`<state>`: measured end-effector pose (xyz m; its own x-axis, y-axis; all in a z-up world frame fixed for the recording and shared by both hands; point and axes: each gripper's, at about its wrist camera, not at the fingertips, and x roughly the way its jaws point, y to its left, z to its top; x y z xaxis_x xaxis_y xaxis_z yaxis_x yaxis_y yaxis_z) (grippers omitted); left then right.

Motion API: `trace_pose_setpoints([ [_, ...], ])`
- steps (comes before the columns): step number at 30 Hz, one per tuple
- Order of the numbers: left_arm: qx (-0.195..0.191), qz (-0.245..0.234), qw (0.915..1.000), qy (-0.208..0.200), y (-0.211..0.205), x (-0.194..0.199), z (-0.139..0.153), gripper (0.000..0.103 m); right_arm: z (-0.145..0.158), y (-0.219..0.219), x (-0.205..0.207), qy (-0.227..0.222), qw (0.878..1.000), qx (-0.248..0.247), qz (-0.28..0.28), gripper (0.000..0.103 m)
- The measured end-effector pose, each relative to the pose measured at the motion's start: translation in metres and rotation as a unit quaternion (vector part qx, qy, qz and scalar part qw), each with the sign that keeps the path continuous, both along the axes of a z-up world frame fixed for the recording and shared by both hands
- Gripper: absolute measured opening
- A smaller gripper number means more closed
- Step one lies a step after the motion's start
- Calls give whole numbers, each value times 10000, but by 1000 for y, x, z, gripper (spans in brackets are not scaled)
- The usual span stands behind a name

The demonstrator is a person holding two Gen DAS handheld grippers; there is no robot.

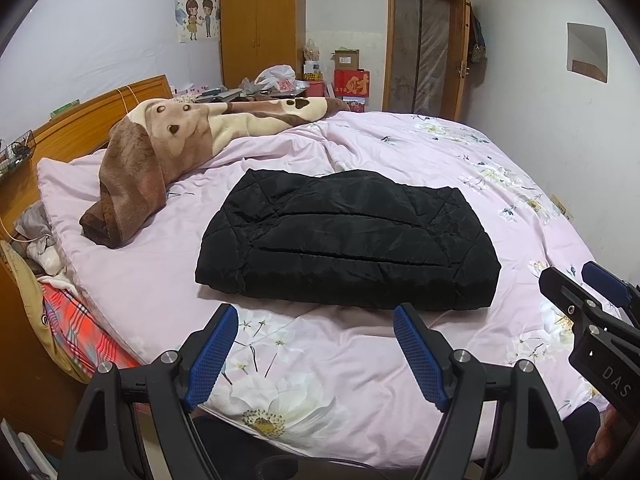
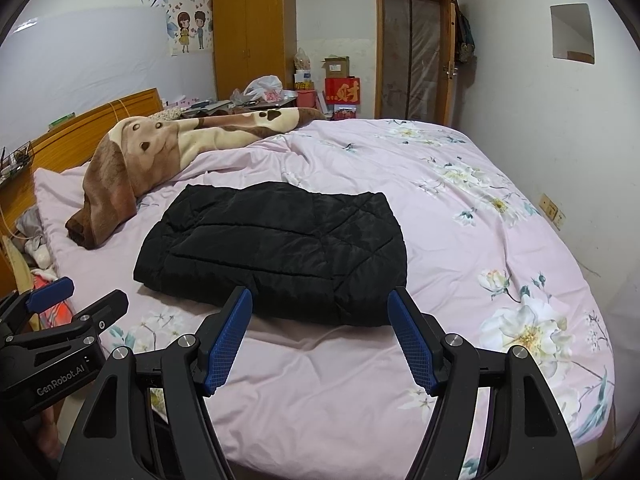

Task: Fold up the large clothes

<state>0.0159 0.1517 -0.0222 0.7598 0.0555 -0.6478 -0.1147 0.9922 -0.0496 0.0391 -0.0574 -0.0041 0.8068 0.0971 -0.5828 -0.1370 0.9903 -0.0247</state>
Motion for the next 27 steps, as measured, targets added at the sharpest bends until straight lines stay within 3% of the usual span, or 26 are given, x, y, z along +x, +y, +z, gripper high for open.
trace_pose_setpoints([
  [27,-61,14,10000,-31,-5,-3,2,80,-1,3,-1,16,10000,-21,50,71],
])
